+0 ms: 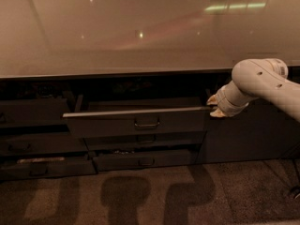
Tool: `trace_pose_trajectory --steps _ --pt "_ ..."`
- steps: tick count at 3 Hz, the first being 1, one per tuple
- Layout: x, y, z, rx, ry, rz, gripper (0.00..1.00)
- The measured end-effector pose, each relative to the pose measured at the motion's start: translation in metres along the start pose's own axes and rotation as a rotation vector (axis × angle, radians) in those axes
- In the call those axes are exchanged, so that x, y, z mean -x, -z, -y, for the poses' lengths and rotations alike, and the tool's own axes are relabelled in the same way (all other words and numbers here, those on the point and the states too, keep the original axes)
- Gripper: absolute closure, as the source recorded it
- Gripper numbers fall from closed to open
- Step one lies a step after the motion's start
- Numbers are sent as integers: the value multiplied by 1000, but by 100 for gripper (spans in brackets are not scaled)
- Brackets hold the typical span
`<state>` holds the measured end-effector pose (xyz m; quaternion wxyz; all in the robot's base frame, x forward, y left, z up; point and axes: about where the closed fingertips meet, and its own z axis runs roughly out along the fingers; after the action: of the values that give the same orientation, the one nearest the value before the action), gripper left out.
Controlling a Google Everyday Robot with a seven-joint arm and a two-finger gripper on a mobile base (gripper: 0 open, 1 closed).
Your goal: Open top drawer
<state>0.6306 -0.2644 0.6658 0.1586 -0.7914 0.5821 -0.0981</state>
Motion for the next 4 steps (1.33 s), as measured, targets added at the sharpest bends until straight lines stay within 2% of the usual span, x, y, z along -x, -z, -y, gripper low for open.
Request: trace_pose_trajectory --steps 4 --pt "4 3 -5 10 13 -7 100"
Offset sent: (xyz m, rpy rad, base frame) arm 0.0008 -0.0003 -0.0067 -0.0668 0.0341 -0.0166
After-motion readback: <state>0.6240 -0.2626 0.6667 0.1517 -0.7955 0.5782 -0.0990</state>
